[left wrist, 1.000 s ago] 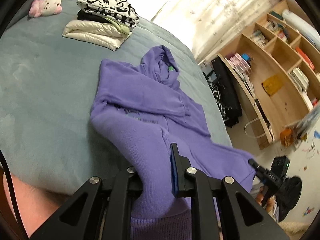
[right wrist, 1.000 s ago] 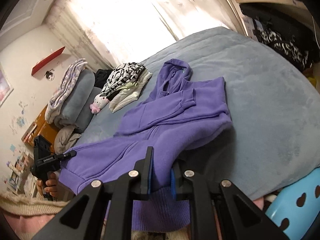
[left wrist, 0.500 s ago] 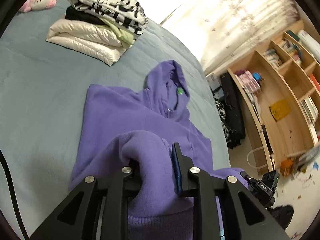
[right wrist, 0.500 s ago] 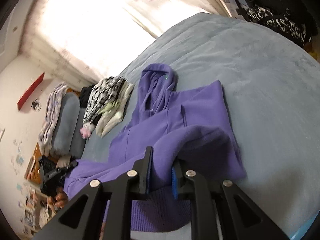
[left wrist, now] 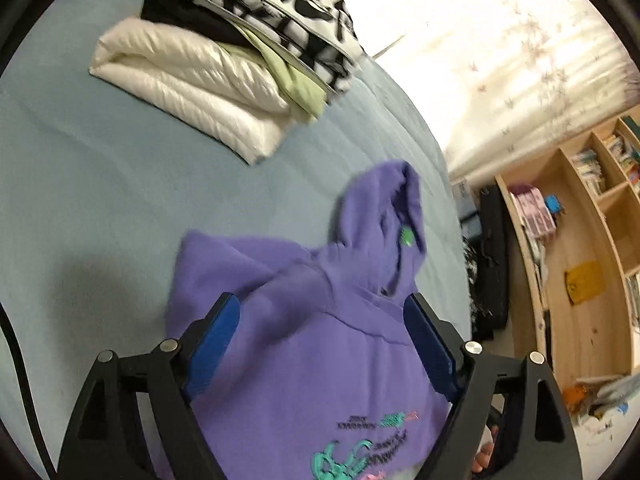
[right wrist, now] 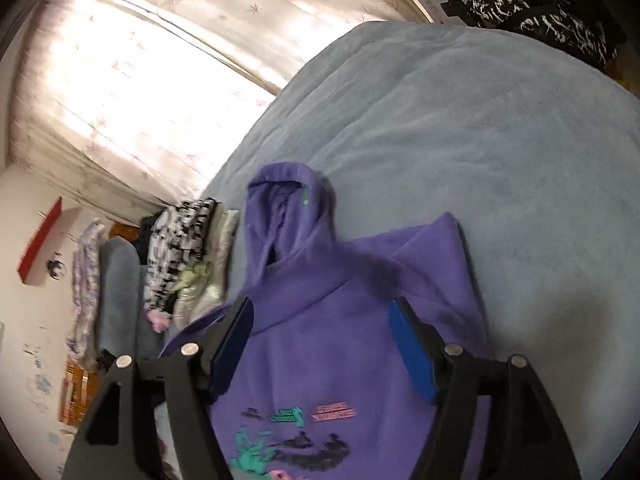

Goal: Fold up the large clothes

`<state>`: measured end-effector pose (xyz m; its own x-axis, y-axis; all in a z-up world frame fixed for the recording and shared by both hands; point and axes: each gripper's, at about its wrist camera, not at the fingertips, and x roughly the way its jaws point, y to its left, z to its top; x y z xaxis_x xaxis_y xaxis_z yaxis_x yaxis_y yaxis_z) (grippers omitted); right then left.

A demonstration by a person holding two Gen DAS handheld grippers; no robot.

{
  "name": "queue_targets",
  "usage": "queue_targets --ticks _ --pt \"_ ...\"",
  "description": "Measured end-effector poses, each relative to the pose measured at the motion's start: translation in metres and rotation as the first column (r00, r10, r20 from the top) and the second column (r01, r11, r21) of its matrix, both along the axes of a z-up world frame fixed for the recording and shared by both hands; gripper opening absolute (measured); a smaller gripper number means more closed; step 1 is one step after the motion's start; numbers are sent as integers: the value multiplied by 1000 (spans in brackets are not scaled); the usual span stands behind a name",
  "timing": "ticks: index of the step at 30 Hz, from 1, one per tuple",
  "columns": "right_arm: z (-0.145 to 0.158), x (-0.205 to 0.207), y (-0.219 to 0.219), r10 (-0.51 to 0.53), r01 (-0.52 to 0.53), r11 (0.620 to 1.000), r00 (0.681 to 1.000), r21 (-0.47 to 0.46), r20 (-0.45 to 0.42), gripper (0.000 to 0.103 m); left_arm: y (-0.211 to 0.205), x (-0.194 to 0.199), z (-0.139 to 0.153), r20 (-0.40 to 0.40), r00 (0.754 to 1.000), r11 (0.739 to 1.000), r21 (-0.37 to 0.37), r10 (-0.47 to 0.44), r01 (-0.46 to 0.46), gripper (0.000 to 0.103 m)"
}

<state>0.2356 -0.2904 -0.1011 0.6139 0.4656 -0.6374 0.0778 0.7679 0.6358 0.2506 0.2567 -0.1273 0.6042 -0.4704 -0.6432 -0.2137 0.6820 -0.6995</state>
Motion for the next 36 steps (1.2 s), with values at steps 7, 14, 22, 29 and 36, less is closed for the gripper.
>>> queue_targets --ticks 7,14,22,29,36 --pt "-17 16 -4 -5 5 994 1000 -110 -2 70 -10 21 -18 -68 997 973 226 -37 51 83" --pt "-43 43 6 48 -54 971 998 -232 -31 70 -33 35 -38 -107 989 904 403 -106 141 79" --pt "-75 77 30 84 -110 941 992 -320 -96 50 -40 61 -66 -147 982 876 451 -118 173 38" --pt "-70 68 21 69 -83 951 996 -299 -59 7 -45 57 -64 -124 985 891 425 -116 158 6" --pt "-44 48 -13 5 0 988 999 -156 33 7 -31 49 -55 -87 991 930 345 -100 124 6"
